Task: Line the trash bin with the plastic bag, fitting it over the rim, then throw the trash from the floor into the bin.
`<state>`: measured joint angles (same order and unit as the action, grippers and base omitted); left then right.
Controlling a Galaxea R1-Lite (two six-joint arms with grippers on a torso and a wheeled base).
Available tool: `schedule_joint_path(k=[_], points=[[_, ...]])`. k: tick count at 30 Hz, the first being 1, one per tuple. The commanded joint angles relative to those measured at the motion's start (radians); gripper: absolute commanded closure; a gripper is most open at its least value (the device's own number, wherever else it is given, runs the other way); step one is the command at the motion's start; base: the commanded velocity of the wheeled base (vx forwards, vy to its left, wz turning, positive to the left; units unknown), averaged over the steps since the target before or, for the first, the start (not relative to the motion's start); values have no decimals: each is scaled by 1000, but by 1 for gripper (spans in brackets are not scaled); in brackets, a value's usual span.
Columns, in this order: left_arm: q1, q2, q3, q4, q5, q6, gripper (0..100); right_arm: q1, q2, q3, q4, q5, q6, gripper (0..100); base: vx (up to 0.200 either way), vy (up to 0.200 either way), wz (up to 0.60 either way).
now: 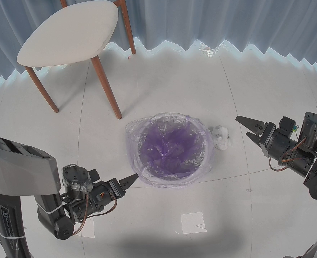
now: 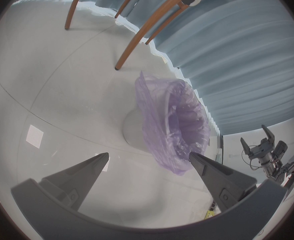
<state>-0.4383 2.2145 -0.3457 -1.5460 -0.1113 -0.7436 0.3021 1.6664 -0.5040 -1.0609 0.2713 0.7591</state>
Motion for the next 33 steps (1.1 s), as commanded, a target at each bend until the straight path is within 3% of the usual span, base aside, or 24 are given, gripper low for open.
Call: schedule_joint_path(k=[1, 8, 17, 18, 33], points=[[-45, 51, -38, 0, -4, -3, 0, 5, -5, 12, -42, -3, 0, 0, 0, 0, 0], [-40, 77, -127, 1, -30, -2, 0, 8, -16, 33, -77, -3, -1, 0, 0, 0, 0], [-39, 91, -130, 1, -50, 1, 0, 23, -19, 35, -77, -3, 0, 0, 0, 0, 0], [-37, 100, -133, 1, -50, 1, 100, 25, -19, 35, -77, -3, 0, 0, 0, 0, 0], [10, 188, -179, 1, -42, 4, 100, 26, -16, 39, -76, -3, -1, 0, 0, 0, 0]])
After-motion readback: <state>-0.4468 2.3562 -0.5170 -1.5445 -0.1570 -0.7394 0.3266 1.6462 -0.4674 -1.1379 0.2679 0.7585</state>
